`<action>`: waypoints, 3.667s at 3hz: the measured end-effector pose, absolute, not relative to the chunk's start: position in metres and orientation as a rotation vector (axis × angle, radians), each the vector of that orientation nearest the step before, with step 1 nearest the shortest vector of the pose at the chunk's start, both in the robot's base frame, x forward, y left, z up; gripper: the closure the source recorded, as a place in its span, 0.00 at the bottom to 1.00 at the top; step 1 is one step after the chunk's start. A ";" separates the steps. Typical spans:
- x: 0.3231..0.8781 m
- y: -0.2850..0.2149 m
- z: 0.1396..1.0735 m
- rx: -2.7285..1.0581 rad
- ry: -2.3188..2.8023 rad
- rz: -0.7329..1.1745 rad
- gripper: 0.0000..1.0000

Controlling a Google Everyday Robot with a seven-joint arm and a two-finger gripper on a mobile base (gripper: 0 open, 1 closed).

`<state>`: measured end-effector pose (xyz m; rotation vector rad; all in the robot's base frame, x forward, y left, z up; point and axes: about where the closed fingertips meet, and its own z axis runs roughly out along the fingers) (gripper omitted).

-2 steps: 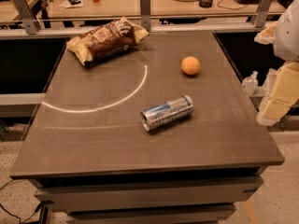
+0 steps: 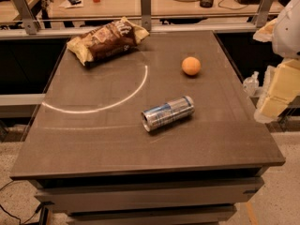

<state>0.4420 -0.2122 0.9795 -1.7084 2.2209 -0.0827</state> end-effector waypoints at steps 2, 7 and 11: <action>0.454 -0.154 0.964 -1.871 2.126 0.030 0.00; 0.480 -0.044 0.860 -2.203 1.815 0.178 0.00; 0.493 -0.050 0.836 -2.287 1.741 0.159 0.33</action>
Offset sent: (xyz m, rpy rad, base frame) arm 0.0058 0.1041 -0.0548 0.0159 0.1729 0.2559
